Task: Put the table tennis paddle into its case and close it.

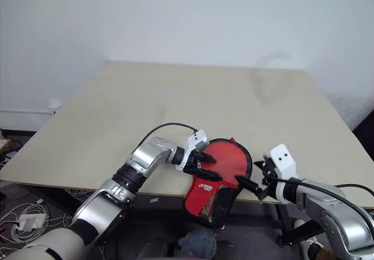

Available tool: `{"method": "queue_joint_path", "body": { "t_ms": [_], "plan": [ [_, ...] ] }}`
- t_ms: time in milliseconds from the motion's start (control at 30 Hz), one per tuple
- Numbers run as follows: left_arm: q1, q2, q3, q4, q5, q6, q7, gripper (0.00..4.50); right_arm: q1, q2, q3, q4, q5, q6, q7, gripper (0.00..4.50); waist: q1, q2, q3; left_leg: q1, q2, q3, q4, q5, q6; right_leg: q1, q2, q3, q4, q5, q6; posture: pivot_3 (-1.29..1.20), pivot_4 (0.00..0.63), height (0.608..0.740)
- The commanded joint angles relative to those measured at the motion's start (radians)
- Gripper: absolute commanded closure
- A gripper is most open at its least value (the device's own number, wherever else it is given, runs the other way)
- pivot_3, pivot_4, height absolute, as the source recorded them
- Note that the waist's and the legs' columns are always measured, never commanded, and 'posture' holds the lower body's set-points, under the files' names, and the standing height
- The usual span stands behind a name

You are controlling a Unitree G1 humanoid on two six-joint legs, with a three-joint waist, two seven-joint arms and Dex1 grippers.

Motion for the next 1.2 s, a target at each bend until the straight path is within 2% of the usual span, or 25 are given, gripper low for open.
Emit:
{"method": "queue_joint_path", "body": {
  "t_ms": [33,300,433,533,900,1000,1200],
  "plan": [
    [-0.015,0.032,0.018,0.013,-0.012,0.020,-0.034,0.00,-0.072,0.051,-0.043,0.051,-0.003,0.019,-0.080,0.04,0.000,0.001,0.002,-0.001,0.000,0.000,-0.001,0.000,0.000,-0.001,0.000,0.000,0.000,0.000,0.000,0.00,0.000,0.740],
    [-0.027,0.104,0.070,-0.058,-0.093,0.082,-0.148,0.00,-0.209,0.142,-0.013,0.278,-0.103,0.066,-0.234,0.04,0.001,0.010,0.009,-0.003,0.000,0.002,-0.006,0.001,0.001,-0.002,0.001,0.003,0.000,0.001,0.002,0.00,0.000,0.740],
    [-0.033,0.132,0.095,-0.085,-0.133,0.127,-0.172,0.00,-0.243,0.157,0.014,0.336,-0.115,0.062,-0.225,0.04,0.000,0.012,0.011,-0.004,0.000,0.003,-0.006,0.001,0.001,-0.004,0.001,0.004,0.000,0.001,0.002,0.00,0.000,0.740],
    [-0.032,0.146,0.109,-0.093,-0.149,0.157,-0.168,0.00,-0.259,0.166,0.038,0.348,-0.111,0.081,-0.203,0.58,-0.001,0.012,0.011,-0.004,0.000,0.003,-0.006,0.001,0.001,-0.004,0.001,0.004,0.001,0.001,0.002,0.00,0.000,0.740],
    [0.013,0.153,0.102,-0.137,-0.165,0.185,-0.127,0.00,-0.293,0.182,0.084,0.359,-0.105,0.136,-0.146,4.36,-0.003,0.012,0.011,-0.002,0.000,0.004,-0.005,0.001,0.002,-0.004,0.002,0.005,0.004,0.001,0.002,0.00,0.000,0.740],
    [0.012,0.153,0.104,-0.138,-0.171,0.192,-0.118,0.00,-0.300,0.205,0.065,0.365,-0.106,0.126,-0.159,4.44,-0.009,0.012,0.011,-0.002,0.000,0.004,-0.005,0.001,0.002,-0.004,0.002,0.005,0.005,0.001,0.002,0.00,0.000,0.740],
    [0.017,0.156,0.099,-0.135,-0.170,0.194,-0.110,0.00,-0.371,0.331,-0.076,0.363,-0.094,0.033,-0.259,4.44,-0.029,0.011,0.013,-0.003,0.000,0.008,-0.004,0.003,0.002,-0.011,0.003,0.012,0.014,0.001,0.003,0.00,0.000,0.740]
  ]
}}
